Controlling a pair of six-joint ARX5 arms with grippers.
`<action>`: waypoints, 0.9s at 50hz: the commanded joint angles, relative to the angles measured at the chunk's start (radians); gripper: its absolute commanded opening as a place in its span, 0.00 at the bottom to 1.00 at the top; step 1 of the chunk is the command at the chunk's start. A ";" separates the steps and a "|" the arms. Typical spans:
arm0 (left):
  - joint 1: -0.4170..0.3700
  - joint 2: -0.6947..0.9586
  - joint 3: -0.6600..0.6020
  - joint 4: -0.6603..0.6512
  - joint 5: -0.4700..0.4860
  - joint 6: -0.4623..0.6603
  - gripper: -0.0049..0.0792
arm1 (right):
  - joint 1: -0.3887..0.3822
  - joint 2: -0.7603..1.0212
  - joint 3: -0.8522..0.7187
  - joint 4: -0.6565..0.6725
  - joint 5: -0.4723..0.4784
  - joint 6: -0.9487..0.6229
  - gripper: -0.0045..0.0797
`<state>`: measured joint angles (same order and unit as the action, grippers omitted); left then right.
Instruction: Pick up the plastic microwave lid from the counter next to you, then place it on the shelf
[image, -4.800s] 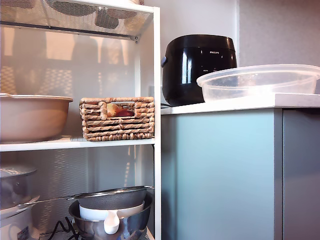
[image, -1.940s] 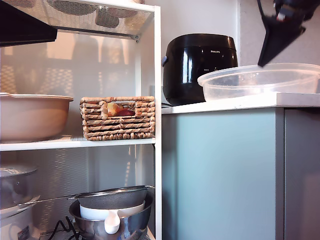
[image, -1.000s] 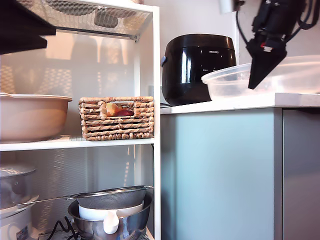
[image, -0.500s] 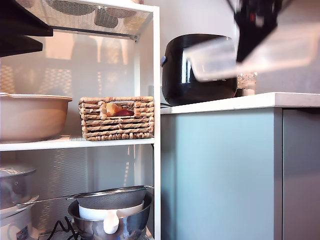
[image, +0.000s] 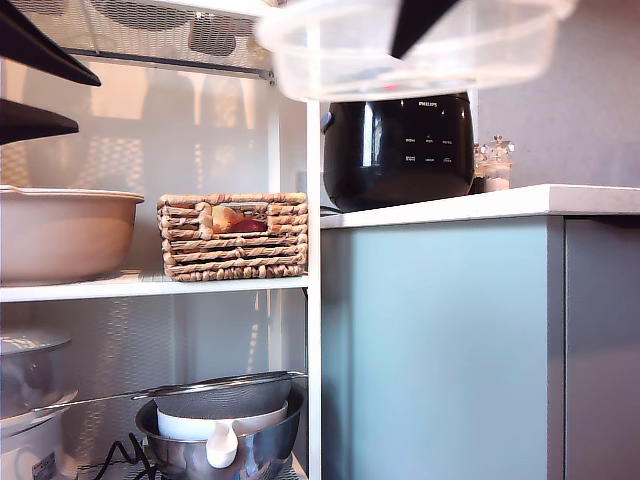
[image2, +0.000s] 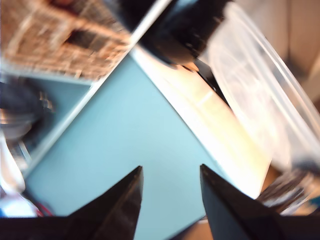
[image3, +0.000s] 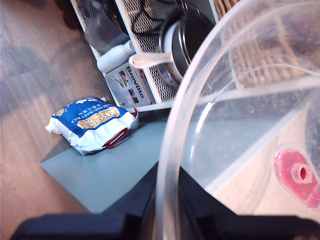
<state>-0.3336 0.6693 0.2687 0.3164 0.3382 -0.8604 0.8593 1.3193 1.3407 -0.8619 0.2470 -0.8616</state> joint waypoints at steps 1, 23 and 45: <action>-0.003 0.011 0.031 0.013 -0.002 -0.078 0.45 | 0.018 0.001 0.003 0.012 0.017 0.002 0.04; -0.003 0.058 0.111 -0.017 0.089 -0.254 0.64 | 0.109 0.105 0.003 0.008 0.028 -0.005 0.04; -0.003 0.144 0.161 -0.111 0.179 -0.295 0.64 | 0.183 0.129 0.003 0.034 0.053 -0.090 0.04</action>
<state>-0.3336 0.7956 0.4244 0.2066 0.5079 -1.1500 1.0286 1.4506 1.3407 -0.8520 0.2951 -0.9443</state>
